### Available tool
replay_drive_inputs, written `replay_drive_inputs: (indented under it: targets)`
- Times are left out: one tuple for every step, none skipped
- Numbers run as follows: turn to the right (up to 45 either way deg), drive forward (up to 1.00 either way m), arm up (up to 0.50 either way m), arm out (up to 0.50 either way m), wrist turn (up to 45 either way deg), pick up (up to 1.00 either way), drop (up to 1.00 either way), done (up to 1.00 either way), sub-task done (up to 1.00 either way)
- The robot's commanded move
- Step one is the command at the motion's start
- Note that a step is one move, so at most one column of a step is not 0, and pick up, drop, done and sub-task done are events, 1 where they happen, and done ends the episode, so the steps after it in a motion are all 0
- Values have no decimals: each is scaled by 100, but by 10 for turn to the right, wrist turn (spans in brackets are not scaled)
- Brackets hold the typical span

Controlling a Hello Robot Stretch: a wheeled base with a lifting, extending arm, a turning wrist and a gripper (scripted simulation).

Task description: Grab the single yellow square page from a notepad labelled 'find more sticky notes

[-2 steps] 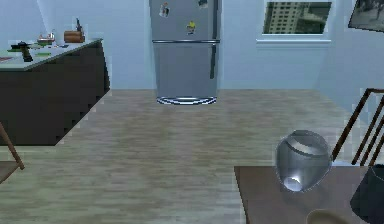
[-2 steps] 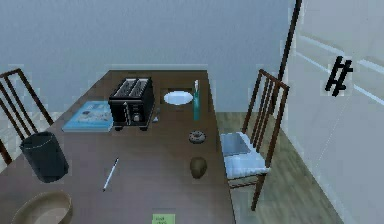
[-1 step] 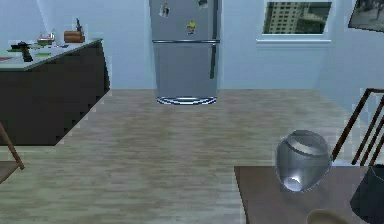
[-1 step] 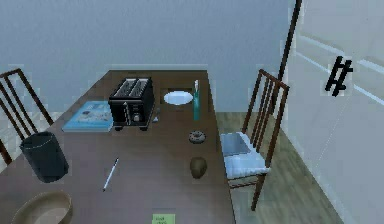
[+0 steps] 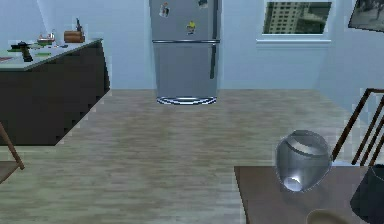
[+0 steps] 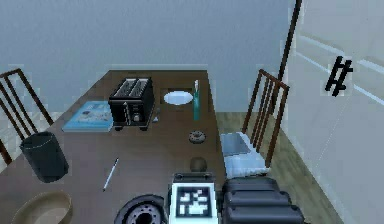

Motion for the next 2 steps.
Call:
replay_drive_inputs:
  targets:
    - [0, 0, 0, 6, 0, 0, 0, 0, 0]
    - [0, 0, 0, 0, 450, 0, 0, 0, 0]
